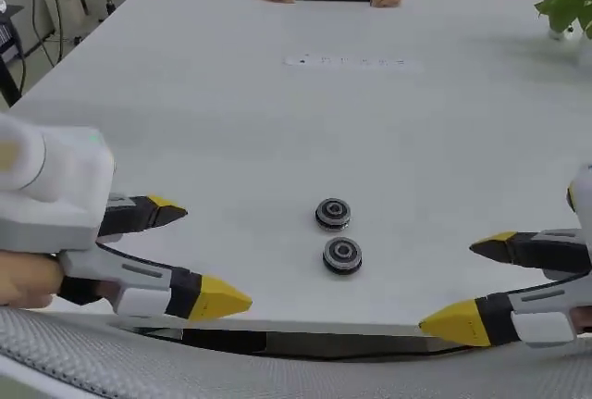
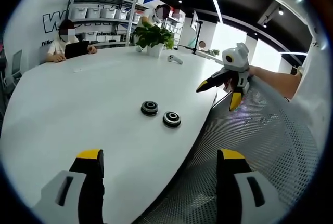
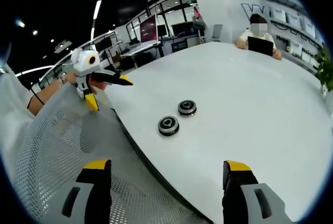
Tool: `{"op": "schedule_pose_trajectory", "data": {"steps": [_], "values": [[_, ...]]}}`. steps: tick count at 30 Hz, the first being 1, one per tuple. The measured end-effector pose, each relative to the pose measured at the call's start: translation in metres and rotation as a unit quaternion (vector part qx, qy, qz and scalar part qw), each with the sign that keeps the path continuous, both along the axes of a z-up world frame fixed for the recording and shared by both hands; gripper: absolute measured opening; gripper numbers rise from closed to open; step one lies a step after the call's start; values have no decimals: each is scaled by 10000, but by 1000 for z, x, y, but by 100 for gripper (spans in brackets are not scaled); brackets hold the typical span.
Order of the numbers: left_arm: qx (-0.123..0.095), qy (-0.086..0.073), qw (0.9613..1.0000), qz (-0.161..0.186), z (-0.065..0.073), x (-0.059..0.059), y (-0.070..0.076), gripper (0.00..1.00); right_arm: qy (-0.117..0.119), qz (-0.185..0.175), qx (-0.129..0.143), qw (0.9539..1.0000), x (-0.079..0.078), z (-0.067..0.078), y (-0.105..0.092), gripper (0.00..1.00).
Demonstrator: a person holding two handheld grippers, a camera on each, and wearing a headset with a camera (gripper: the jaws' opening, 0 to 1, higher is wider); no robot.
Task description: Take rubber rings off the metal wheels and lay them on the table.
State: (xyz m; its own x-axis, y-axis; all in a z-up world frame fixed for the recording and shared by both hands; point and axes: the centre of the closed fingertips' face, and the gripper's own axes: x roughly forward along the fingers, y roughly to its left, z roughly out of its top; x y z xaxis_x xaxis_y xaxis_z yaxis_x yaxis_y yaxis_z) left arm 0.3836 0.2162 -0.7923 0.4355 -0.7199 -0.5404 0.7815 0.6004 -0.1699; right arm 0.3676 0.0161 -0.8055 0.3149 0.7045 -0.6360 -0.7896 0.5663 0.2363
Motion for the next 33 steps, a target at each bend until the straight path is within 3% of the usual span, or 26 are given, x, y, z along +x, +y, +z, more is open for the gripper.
{"op": "schedule_pose_trajectory", "data": {"steps": [2,5,8,13,16,19,22,26,29,33], "values": [[0,-52,10000,-85,3,0,-2,89,6,-7,20,10000,0,0,0,88],[-340,-211,9989,-248,19,3,-13,94,-39,-31,43,10000,2,2,-1,88],[-386,-156,9989,-234,26,3,-12,92,-105,-91,144,9998,4,7,-1,86],[-5,-431,9980,-454,40,4,-10,93,-215,-15,242,9995,5,14,2,81],[48,-588,9969,-516,51,7,-12,93,-357,150,201,9990,5,20,4,78],[44,-774,9951,-615,64,11,-19,93,-524,200,281,9980,11,33,8,75],[56,-988,9921,-777,77,16,-29,93,-810,258,503,9951,21,56,15,72],[77,-1141,9893,-903,87,25,-40,92,-1082,338,565,9920,33,77,21,69],[64,-1217,9881,-940,93,34,-46,91,-1204,374,626,9900,40,88,26,68],[64,-1459,9832,-1094,105,47,-59,86,-1426,555,642,9861,53,99,38,65]]}}
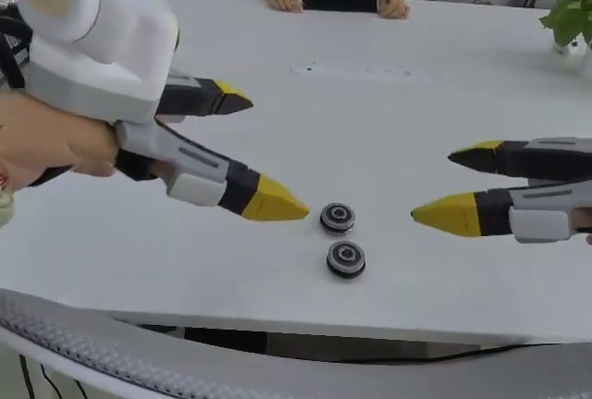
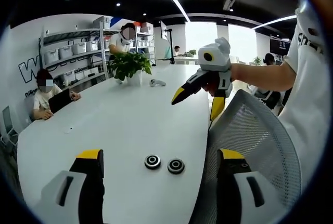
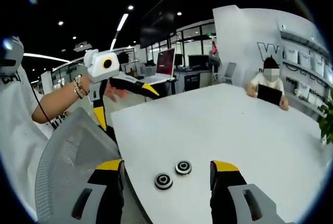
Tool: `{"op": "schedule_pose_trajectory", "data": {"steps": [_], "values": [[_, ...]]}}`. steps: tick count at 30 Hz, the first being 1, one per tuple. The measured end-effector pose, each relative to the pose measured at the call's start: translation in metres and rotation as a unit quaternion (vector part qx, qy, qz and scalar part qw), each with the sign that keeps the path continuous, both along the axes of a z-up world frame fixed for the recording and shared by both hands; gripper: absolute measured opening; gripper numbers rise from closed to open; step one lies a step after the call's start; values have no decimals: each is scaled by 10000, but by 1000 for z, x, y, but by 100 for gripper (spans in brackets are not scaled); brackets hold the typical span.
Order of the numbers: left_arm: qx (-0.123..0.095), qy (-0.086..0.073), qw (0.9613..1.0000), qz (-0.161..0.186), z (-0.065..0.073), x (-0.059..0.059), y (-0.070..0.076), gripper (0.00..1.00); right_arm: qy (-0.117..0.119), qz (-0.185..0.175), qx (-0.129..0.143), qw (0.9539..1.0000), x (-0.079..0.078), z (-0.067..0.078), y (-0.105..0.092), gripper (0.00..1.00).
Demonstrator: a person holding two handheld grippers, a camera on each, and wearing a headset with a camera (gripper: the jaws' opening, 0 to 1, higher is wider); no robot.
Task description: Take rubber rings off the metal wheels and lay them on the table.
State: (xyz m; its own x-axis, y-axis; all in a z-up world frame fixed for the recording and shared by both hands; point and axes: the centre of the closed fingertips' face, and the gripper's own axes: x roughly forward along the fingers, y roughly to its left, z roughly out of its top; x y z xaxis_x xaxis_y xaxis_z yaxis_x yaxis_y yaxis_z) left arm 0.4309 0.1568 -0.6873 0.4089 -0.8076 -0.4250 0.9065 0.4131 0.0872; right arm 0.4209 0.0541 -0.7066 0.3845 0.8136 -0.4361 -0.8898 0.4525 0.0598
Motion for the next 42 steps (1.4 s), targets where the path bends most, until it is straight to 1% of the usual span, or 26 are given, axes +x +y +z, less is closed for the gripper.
{"op": "schedule_pose_trajectory", "data": {"steps": [2,3,4,7,8,11,13,15,17,19,23,24,26,27,28,29,30,31,32,33,34,35,36,40,41,42], "values": [[-65,-54,10000,-14,6,8,-6,83,-139,103,-37,9998,4,5,6,64],[-178,-122,9998,-12,11,15,-11,81,-227,146,-12,9996,7,8,11,64],[-236,-143,9996,-5,14,18,-14,79,-267,175,17,9995,9,11,14,63],[-311,-220,9993,3,20,30,-22,77,-364,257,124,9989,16,18,24,59],[-300,-299,9991,-15,21,34,-25,76,-405,301,116,9987,19,18,27,58],[-278,-469,9985,-35,20,42,-33,72,-419,308,142,9985,27,16,34,55],[-329,-502,9982,-53,15,42,-38,68,-407,335,204,9984,30,13,39,51],[-436,-379,9983,-44,5,43,-42,63,-321,370,314,9983,33,7,45,45],[-416,-260,9988,9,-9,44,-43,55,-197,489,282,9982,30,-7,51,40],[-325,-258,9991,-11,-24,43,-43,51,-79,561,182,9982,29,-21,53,37],[-287,-252,9993,8,-44,41,-43,45,164,512,145,9984,30,-45,54,32],[-296,-255,9992,-12,-46,40,-43,43,214,496,154,9984,29,-49,54,32],[-412,-183,9990,-46,-51,37,-45,40,290,497,137,9982,26,-59,53,30],[-411,-147,9990,-57,-53,36,-45,39,387,502,143,9979,24,-65,52,30],[-267,-169,9994,-111,-57,35,-46,38,446,491,175,9976,22,-68,51,28],[-62,-342,9992,-219,-61,34,-46,36,495,476,219,9974,21,-70,51,26],[116,-535,9978,-366,-66,33,-48,33,635,543,138,9964,16,-76,50,26],[136,-520,9978,-379,-69,31,-49,31,696,641,-47,9955,12,-83,49,26],[150,-322,9985,-425,-77,27,-51,28,647,695,-166,9953,11,-87,48,26],[206,-242,9983,-486,-81,25,-52,27,703,684,-239,9949,10,-93,46,25],[194,-188,9986,-465,-85,24,-53,26,833,685,-320,9937,7,-99,44,24],[214,-153,9984,-496,-88,22,-54,26,900,700,-432,9925,5,-104,41,24],[239,-129,9982,-535,-91,21,-55,26,869,727,-588,9918,4,-111,39,23],[326,13,9976,-609,-105,14,-62,25,954,781,-804,9891,0,-123,36,22],[479,63,9960,-746,-112,8,-63,25,967,788,-826,9887,0,-124,35,22],[543,56,9954,-788,-115,7,-64,24,1000,775,-837,9884,2,-127,33,22]]}}
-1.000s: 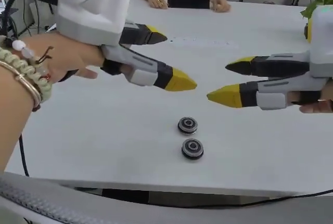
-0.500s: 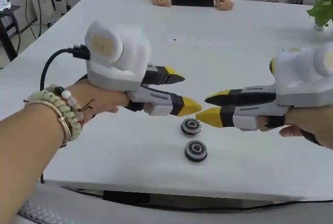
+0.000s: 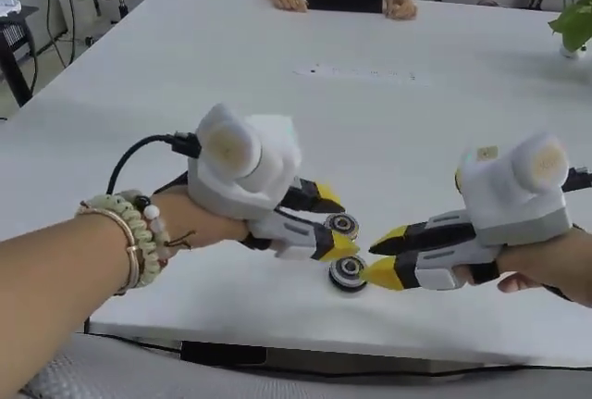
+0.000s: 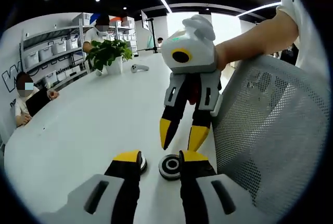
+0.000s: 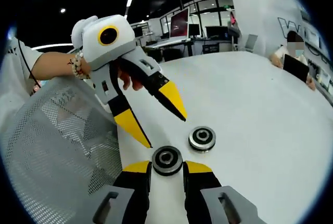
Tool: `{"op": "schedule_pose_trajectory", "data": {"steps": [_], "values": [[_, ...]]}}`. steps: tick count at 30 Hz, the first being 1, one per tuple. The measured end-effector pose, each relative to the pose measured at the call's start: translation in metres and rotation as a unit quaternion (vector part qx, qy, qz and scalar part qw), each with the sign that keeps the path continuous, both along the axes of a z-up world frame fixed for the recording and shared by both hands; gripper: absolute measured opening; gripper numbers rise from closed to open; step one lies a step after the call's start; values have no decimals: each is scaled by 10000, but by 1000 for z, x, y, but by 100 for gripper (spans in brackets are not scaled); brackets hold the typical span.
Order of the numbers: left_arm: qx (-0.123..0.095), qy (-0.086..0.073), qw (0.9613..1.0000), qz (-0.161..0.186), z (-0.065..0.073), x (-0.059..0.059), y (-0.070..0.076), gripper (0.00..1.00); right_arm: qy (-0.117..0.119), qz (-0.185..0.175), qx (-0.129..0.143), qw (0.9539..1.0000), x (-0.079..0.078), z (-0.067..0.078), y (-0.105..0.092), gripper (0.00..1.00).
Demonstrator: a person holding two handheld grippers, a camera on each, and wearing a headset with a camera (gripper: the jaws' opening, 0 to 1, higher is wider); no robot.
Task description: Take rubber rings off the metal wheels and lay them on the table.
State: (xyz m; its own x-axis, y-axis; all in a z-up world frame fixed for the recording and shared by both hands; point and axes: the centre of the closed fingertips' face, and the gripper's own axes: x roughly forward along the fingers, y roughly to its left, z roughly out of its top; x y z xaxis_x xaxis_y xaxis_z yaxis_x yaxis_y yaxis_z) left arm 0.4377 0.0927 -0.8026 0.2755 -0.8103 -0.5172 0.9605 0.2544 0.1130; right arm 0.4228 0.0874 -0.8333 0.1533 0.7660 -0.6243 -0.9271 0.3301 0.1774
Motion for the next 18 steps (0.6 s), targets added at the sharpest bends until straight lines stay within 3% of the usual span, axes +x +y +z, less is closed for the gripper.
{"op": "schedule_pose_trajectory", "data": {"steps": [3,8,18], "values": [[97,51,9999,-52,-10,-3,-4,22,3,0,-91,10000,0,-5,-3,22],[258,47,9996,58,-21,3,-3,20,37,-32,-200,9998,0,-12,-7,22],[128,314,9993,154,-30,-1,-7,17,48,-48,-231,9997,0,-16,-7,19]]}}
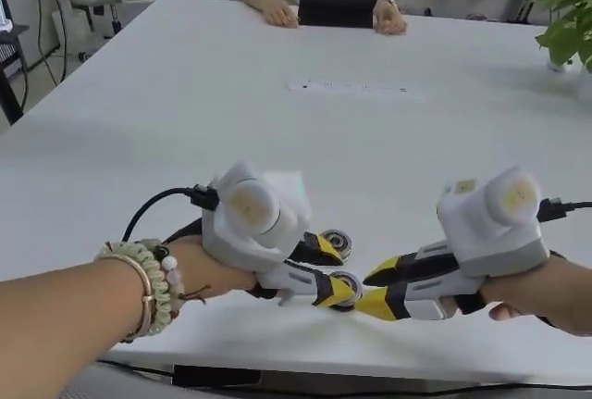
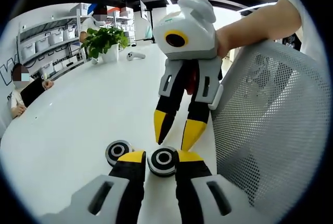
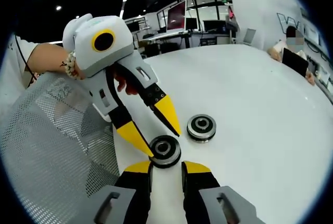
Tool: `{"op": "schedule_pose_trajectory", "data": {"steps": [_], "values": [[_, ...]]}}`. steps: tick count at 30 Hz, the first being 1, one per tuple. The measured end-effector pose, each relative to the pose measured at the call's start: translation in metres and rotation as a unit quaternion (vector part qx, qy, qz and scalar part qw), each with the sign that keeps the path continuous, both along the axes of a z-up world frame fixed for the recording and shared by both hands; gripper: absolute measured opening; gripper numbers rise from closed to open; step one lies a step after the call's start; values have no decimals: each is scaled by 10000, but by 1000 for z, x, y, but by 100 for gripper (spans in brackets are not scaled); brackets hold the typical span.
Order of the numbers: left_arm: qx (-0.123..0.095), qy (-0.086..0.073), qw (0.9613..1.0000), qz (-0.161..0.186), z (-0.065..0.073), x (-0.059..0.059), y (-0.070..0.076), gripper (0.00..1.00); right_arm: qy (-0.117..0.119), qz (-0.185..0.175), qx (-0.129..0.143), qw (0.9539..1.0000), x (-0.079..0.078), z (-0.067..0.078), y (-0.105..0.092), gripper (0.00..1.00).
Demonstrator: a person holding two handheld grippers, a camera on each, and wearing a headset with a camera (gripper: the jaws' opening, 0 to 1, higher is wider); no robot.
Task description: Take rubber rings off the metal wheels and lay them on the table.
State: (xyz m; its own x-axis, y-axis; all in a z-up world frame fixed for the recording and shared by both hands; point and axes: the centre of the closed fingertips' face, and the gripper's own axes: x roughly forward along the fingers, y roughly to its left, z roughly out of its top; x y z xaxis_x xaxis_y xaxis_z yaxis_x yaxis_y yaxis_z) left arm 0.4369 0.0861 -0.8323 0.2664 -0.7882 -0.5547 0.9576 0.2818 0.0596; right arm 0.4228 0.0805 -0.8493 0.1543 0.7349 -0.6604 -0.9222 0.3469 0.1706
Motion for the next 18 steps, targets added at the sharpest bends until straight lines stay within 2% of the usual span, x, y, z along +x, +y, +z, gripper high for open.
{"op": "schedule_pose_trajectory", "data": {"steps": [3,4,5,11,18], "values": [[72,18,10000,-19,-6,-1,1,14,-6,39,-4,10000,-1,0,1,19],[-48,73,10000,-14,-4,-1,1,13,-12,51,-6,10000,-1,-1,1,19],[-52,124,9999,27,-5,-1,1,13,-7,55,-4,10000,-1,-1,2,19],[-62,25,9998,-183,-4,-7,-3,8,17,61,-44,10000,-3,-4,2,18],[-72,55,9998,-183,-5,-7,-2,8,-35,103,-52,9999,-2,-4,3,18]]}}
